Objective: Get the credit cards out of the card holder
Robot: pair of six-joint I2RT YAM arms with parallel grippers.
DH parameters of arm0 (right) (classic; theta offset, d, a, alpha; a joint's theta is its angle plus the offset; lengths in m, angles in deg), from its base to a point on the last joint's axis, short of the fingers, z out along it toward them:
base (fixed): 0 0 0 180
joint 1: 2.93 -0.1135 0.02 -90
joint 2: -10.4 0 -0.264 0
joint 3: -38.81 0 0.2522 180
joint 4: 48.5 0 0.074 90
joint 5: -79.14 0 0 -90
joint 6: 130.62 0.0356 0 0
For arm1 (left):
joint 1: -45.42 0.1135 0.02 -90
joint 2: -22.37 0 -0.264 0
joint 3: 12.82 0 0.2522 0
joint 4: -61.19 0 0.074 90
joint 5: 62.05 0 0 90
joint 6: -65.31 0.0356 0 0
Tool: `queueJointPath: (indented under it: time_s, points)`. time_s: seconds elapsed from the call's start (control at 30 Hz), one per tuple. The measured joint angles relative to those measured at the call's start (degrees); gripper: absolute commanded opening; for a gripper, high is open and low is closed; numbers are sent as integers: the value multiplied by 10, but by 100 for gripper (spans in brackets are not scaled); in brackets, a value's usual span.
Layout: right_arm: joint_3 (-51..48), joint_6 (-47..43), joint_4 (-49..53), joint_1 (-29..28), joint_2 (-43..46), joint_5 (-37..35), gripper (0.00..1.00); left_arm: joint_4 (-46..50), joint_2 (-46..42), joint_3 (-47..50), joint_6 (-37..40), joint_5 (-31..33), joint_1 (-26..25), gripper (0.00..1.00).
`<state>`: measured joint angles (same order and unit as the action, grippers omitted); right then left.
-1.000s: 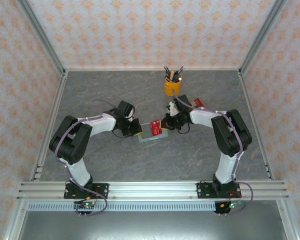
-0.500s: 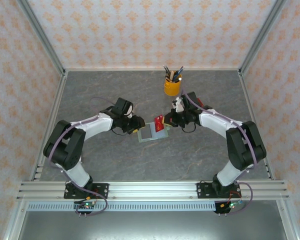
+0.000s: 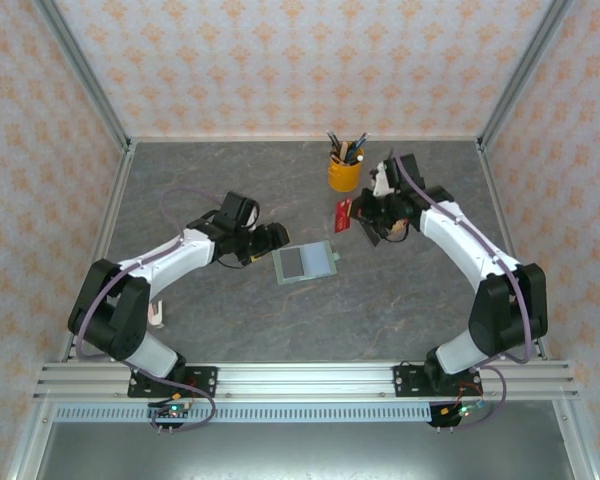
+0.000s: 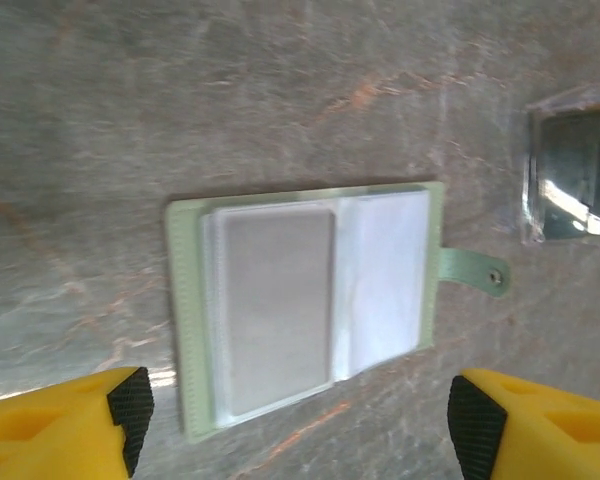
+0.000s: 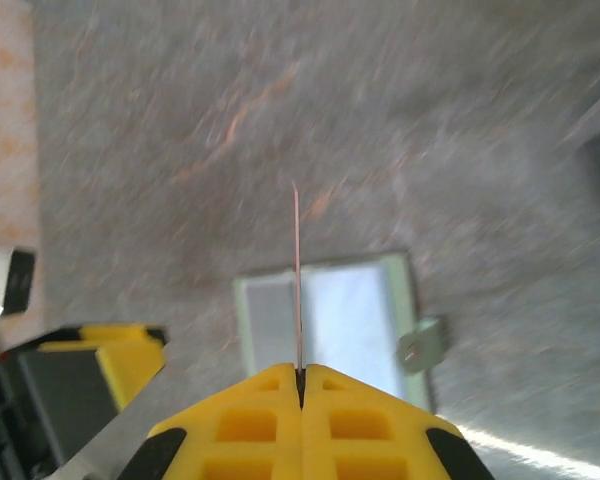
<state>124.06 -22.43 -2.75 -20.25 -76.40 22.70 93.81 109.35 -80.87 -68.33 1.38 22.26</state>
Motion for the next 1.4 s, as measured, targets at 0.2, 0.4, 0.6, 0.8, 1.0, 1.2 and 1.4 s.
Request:
queueJointPath:
  time_s: [0.2, 0.4, 0.6, 0.8, 1.0, 1.2, 1.4]
  points:
    - [56, -104, 62, 37, -3, -121, 0, 54, -46, 0, 31, 52, 24, 100]
    - [101, -227, 104, 66, -29, -212, 0, 93, -83, 0, 60, 87, 33, 100]
    - [142, -335, 139, 79, -95, -245, 0, 110, -90, 0, 77, 94, 38, 100]
    - [169, -394, 160, 96, -141, -268, 0, 115, -87, 0, 82, 94, 41, 100]
    - [185, -423, 174, 120, -143, -262, 0, 115, -75, 0, 82, 90, 41, 100]
    - [194, -438, 182, 121, -165, -231, 0, 115, -70, 0, 82, 87, 41, 100]
    - [194, -440, 185, 121, -191, -227, 0, 115, -70, 0, 82, 84, 41, 100]
